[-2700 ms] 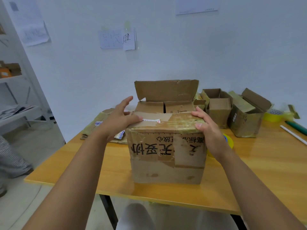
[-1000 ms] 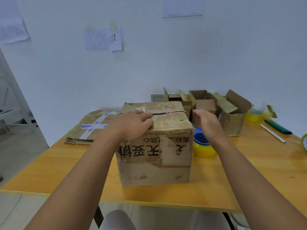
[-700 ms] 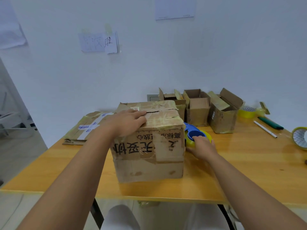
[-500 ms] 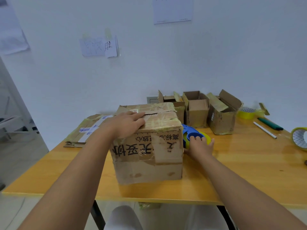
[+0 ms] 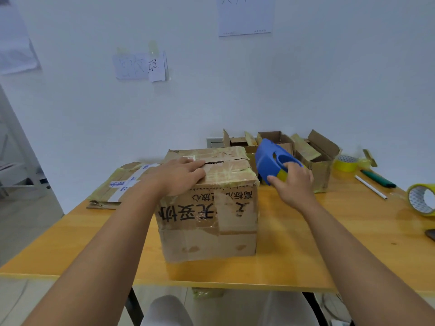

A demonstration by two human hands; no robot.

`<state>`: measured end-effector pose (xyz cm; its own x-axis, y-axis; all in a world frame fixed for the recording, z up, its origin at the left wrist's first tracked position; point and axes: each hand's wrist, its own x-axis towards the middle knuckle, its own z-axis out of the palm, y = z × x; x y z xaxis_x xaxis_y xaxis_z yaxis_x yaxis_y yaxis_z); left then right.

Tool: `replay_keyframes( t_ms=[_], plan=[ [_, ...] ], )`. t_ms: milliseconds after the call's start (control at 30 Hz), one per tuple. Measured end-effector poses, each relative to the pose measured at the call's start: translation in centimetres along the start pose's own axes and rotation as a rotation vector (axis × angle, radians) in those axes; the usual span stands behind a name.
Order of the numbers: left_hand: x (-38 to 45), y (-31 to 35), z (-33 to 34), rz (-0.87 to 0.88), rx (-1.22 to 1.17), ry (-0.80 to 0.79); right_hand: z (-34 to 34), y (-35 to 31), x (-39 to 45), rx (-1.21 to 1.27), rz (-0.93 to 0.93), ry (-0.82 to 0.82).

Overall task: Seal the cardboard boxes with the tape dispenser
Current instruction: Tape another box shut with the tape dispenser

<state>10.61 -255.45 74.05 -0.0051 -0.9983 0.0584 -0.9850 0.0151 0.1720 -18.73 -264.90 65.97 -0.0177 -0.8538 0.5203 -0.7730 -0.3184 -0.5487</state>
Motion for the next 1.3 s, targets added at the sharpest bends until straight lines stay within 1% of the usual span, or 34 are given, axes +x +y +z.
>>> replay_keyframes(
  t_ms=[100,200,267,333,467,567,633,700,800,933,1033,1133,1300],
  plan=[
    [0.0,-0.1,0.0,0.001,-0.020,-0.002,-3.7,-3.2,0.4,0.128,-0.059,0.046],
    [-0.2,0.1,0.0,0.000,-0.033,0.018,-5.9,-6.8,0.2,0.260,-0.140,0.052],
    [-0.4,0.2,-0.1,-0.008,-0.055,0.041,-6.6,-9.0,-0.2,0.276,-0.202,0.021],
    [-0.5,0.3,-0.2,-0.029,-0.110,0.063,-6.6,-11.0,-0.8,0.292,-0.240,-0.044],
    [-0.8,0.2,-0.7,-0.041,-0.286,0.059,-5.4,-13.4,-2.1,0.289,-0.289,-0.164],
    [-0.8,0.1,-1.0,-0.072,-0.459,0.065,-4.4,-14.1,-2.7,0.238,-0.343,-0.164],
    [-0.7,-0.2,-1.3,-0.126,-0.601,0.093,-4.1,-14.0,-2.8,0.249,-0.331,-0.137],
    [-0.8,-0.4,-1.6,-0.162,-0.692,0.124,-4.0,-13.8,-2.7,0.273,-0.305,-0.122],
    [-1.2,-0.5,-1.9,-0.156,-0.839,0.166,-4.0,-13.4,-2.8,0.305,-0.313,-0.097],
    [-1.9,-0.6,-2.2,-0.169,-1.034,0.174,-4.1,-13.0,-2.8,0.371,-0.325,-0.050],
    [-2.3,-0.6,-2.4,-0.154,-1.084,0.196,-4.4,-13.1,-2.2,0.473,-0.314,-0.011],
    [-2.2,-0.3,-2.6,-0.175,-1.066,0.216,-4.5,-13.7,-1.3,0.611,-0.277,-0.010],
    [-2.0,0.1,-2.7,-0.202,-1.111,0.255,-4.8,-15.2,0.0,0.938,-0.169,-0.097]
  ],
)
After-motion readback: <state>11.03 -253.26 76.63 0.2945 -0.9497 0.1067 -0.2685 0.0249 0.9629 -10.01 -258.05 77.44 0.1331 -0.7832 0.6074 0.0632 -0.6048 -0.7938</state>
